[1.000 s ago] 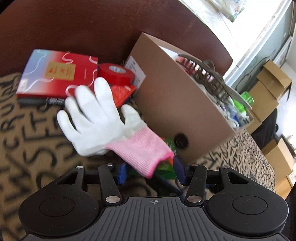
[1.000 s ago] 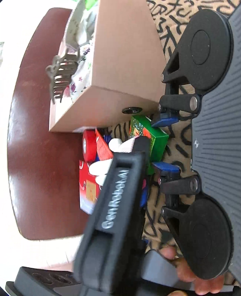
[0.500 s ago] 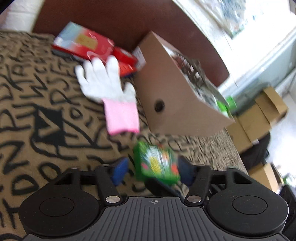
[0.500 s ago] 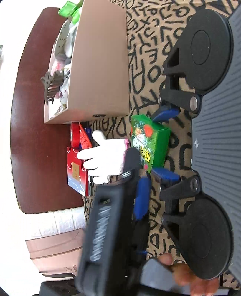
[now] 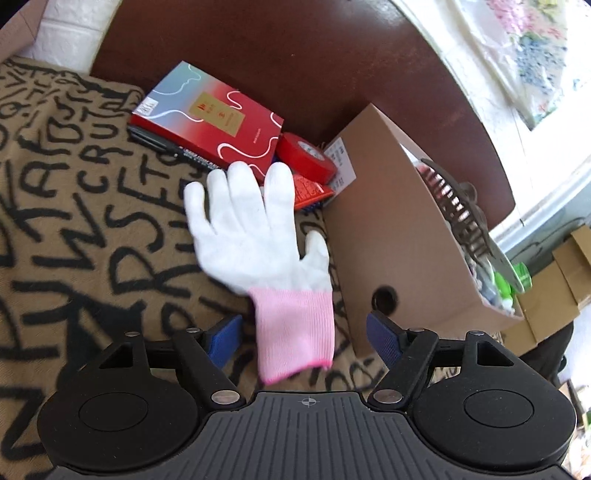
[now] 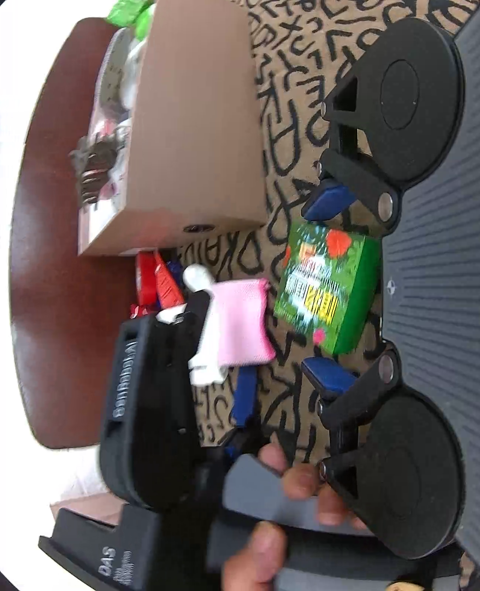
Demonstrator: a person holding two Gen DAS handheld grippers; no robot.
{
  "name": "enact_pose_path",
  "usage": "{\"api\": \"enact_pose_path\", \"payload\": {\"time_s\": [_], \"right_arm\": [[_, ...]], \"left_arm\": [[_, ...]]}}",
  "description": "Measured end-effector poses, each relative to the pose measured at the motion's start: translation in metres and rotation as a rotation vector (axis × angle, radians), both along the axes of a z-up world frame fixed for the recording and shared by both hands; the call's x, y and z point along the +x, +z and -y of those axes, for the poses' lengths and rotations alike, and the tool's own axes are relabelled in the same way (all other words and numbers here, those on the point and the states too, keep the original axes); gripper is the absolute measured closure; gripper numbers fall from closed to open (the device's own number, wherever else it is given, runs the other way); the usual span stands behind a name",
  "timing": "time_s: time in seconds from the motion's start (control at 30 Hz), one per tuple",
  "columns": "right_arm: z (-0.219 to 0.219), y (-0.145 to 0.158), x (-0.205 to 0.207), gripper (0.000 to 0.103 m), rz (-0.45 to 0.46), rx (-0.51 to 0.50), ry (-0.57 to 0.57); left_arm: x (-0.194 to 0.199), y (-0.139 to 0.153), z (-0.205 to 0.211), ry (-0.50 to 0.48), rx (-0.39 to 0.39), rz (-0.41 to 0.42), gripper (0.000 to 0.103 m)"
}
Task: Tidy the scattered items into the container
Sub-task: 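Grasp the green snack box with the right gripper while the left gripper holds the glove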
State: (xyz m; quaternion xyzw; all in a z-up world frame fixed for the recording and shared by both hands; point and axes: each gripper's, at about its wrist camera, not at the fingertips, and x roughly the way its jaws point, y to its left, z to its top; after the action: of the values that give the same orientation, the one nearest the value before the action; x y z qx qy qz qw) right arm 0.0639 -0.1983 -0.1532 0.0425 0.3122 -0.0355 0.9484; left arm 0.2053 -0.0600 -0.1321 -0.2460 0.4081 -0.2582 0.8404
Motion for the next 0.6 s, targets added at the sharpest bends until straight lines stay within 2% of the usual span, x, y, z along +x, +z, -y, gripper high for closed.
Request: {"api": "enact_pose_path", "payload": {"time_s": [0.03,0.07,0.1,0.17,0.2,0.27,0.37,0.4,0.43,0.5,0.57,0.6], "right_arm": [[0.003,-0.002,0.002,0.021,-0.006,0.003,-0.014],[0.006,-0.003,0.002,0.026,-0.01,0.006,-0.021],[0.01,-0.005,0.003,0.034,-0.017,0.012,-0.024],[0.018,-0.005,0.004,0.037,-0.02,0.035,-0.035],[0.022,-0.005,0.003,0.037,-0.019,0.043,-0.036],[0.026,-0.005,0.0,0.037,-0.019,0.036,-0.04],[0.03,-0.006,-0.002,0.037,-0.021,0.03,-0.04],[0.029,-0.006,-0.002,0.036,-0.019,0.029,-0.042],[0.028,-0.004,-0.001,0.035,-0.018,0.03,-0.043],[0.028,-0.003,0.0,0.035,-0.013,0.034,-0.042],[0.028,-0.002,0.0,0.036,-0.012,0.029,-0.045],[0.03,-0.002,0.0,0.037,-0.013,0.03,-0.043]], "left_arm": [[0.004,-0.001,0.003,-0.006,-0.004,-0.005,0.021],[0.007,-0.001,0.005,-0.019,-0.004,-0.011,0.028],[0.009,-0.002,0.007,-0.034,-0.002,-0.017,0.045],[0.012,-0.006,0.009,-0.066,-0.002,-0.042,0.071],[0.011,-0.008,0.008,-0.075,-0.006,-0.052,0.081],[0.005,-0.012,0.005,-0.073,0.003,-0.057,0.091],[-0.001,-0.015,-0.001,-0.059,-0.008,-0.062,0.09],[-0.001,-0.015,-0.002,-0.056,-0.013,-0.061,0.075],[-0.001,-0.014,-0.002,-0.049,-0.015,-0.054,0.072],[0.0,-0.01,0.0,-0.03,-0.006,-0.032,0.051],[0.004,-0.007,0.004,-0.027,-0.003,-0.03,0.048],[0.004,-0.006,0.006,-0.031,0.004,-0.029,0.051]]}}
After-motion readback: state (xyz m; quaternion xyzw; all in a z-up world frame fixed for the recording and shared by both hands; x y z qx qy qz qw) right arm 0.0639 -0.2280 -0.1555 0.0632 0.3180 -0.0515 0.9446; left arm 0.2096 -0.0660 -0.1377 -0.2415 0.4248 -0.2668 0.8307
